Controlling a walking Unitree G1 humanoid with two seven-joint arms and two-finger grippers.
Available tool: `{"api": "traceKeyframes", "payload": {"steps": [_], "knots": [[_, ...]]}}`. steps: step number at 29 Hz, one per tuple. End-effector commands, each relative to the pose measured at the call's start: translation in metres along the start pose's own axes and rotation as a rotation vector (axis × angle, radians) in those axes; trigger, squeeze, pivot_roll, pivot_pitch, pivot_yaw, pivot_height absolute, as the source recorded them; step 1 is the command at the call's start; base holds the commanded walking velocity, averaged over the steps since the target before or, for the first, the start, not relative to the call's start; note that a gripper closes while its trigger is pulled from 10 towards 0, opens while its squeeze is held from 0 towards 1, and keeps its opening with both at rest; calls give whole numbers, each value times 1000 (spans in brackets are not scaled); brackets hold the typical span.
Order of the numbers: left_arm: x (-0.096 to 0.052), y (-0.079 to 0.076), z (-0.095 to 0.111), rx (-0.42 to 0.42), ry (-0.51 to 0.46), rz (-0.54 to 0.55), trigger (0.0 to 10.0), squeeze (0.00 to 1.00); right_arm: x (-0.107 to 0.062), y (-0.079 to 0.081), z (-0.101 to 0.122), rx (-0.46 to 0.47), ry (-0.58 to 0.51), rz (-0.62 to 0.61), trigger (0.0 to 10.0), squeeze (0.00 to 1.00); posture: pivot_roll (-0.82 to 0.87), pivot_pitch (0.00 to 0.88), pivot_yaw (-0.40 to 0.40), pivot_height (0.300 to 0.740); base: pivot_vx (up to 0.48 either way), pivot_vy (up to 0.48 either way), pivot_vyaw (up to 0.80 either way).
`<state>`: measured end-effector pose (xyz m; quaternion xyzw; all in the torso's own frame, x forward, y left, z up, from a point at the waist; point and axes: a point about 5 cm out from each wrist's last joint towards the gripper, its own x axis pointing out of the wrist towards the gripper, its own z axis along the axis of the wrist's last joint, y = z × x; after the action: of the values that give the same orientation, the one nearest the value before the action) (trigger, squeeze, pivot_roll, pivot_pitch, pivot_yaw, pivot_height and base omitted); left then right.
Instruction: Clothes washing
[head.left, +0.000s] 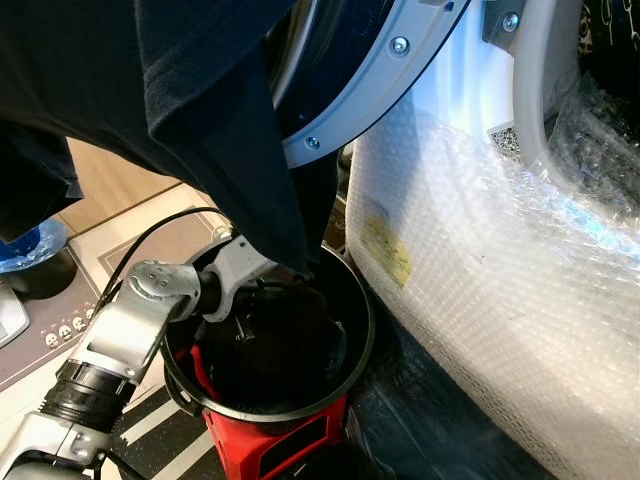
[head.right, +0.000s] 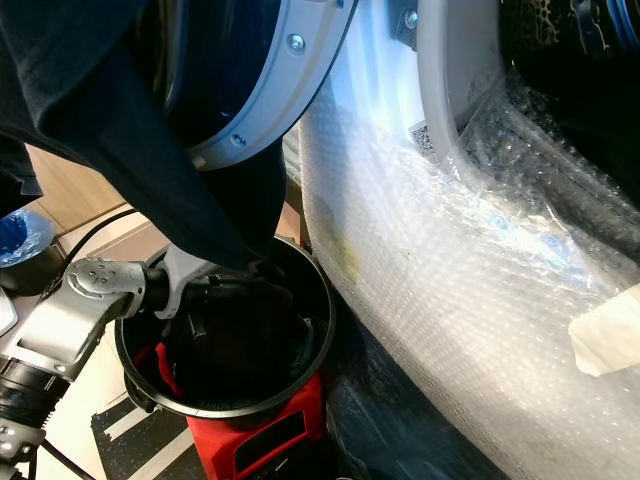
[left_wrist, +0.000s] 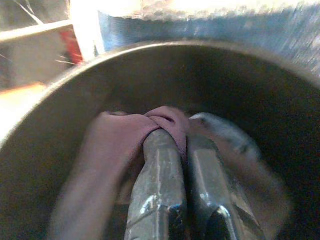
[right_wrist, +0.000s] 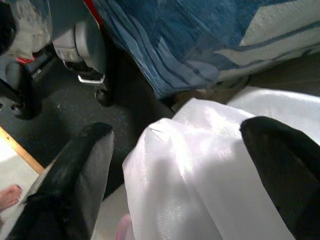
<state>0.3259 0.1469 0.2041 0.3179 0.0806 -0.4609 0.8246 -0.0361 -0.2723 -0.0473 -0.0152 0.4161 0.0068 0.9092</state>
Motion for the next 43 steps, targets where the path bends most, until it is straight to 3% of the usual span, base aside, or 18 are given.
{"api": "traceKeyframes", "payload": {"steps": [1, 2, 6, 19, 20, 23, 34, 43], "knots": [[0, -10, 3, 108, 22, -18, 10000, 0, -6, 1, -11, 15, 57, -7, 10000, 0, -185, 276, -39, 740, 0, 0, 0], [-1, -14, 5, 185, 31, -18, 10000, 0, -3, 0, -9, 15, 53, -7, 10000, 0, -185, 274, -39, 740, 0, 0, 0], [-5, -18, 13, 232, 24, -3, 10000, 0, 4, 0, -5, 16, 43, -7, 10000, 0, -175, 259, -35, 740, 0, 0, 0], [-7, -26, 19, 270, 16, -1, 10000, 0, 9, 1, -4, 16, 42, -7, 10000, 0, -172, 252, -34, 740, 0, 0, 0], [-6, -30, 30, 246, -45, 24, 10000, 0, 17, 0, -2, 19, 44, -12, 10000, 0, -155, 191, -28, 740, 0, 0, 0], [-6, -35, 50, 205, -151, 55, 10000, 0, 31, -1, 4, 23, 44, -16, 10000, 0, -147, 181, -25, 740, 0, 0, 0], [-17, -33, 71, 159, -246, 43, 10000, 0, 49, 1, 12, 6, 58, 6, 10000, 0, -96, 134, -17, 740, 0, 0, 0], [-16, -33, 95, 89, -366, 10, 10000, 0, 63, 0, 23, -9, 54, 12, 10000, 0, -85, 122, -11, 740, 0, 0, 0]]}}
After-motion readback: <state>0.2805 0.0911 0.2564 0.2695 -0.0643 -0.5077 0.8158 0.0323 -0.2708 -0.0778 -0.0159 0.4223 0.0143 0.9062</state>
